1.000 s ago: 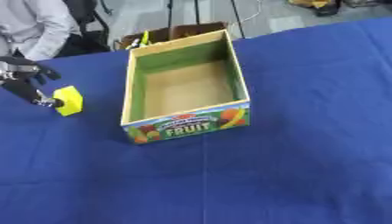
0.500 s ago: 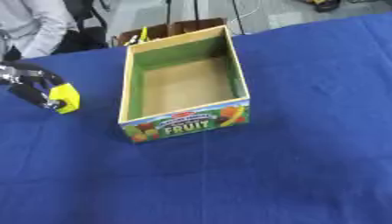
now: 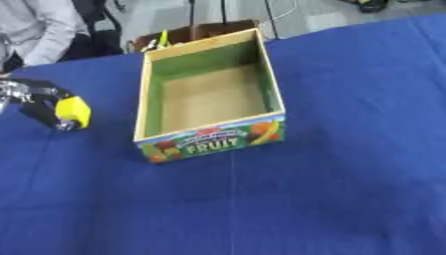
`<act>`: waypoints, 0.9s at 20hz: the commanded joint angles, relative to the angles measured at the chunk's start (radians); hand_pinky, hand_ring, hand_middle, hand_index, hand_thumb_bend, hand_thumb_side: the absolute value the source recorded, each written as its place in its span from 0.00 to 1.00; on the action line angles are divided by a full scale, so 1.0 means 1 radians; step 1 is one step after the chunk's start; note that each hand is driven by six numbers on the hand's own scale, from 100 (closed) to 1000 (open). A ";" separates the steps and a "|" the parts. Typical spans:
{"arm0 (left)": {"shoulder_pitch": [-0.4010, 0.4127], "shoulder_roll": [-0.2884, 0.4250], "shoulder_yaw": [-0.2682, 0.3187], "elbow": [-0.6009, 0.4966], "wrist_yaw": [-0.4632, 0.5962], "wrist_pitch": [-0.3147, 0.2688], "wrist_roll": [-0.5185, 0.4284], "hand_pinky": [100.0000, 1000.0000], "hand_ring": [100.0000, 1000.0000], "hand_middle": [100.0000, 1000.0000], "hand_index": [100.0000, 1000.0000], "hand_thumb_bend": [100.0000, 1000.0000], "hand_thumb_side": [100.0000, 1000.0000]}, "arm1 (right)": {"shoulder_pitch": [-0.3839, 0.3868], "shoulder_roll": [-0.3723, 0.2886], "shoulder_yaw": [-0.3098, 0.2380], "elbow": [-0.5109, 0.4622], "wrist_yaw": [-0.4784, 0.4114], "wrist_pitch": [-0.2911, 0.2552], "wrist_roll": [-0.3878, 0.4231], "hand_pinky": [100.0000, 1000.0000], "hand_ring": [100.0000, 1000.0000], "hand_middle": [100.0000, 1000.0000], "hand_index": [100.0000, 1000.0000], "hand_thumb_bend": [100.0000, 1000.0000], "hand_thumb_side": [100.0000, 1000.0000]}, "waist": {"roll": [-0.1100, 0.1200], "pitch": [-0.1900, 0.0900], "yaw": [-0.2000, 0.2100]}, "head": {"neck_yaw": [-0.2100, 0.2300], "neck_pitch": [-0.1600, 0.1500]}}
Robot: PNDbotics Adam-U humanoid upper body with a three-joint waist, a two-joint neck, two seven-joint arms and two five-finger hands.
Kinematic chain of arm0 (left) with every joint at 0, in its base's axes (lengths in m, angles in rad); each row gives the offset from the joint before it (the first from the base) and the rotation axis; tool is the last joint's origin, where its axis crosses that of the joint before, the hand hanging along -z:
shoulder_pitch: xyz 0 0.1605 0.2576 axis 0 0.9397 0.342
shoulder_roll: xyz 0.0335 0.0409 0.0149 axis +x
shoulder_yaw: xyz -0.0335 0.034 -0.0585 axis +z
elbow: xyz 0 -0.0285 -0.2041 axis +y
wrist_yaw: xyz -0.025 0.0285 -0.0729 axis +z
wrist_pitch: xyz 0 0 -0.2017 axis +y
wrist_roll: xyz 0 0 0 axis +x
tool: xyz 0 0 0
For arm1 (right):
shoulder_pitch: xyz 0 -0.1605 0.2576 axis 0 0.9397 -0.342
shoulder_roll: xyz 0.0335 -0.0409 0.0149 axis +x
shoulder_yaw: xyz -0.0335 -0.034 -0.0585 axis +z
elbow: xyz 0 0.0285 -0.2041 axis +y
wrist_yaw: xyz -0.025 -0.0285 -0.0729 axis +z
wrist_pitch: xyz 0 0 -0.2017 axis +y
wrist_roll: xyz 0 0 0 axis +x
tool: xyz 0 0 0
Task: Pick up objects on the table and place them in the box.
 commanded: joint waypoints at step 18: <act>-0.024 0.023 0.017 0.016 0.054 0.051 0.141 0.28 0.57 0.65 0.77 0.00 0.58 | -0.003 -0.019 -0.013 -0.015 0.007 -0.006 -0.006 0.79 0.90 0.86 0.87 0.00 1.00 | -0.008 -0.020 -0.002 | -0.001 -0.015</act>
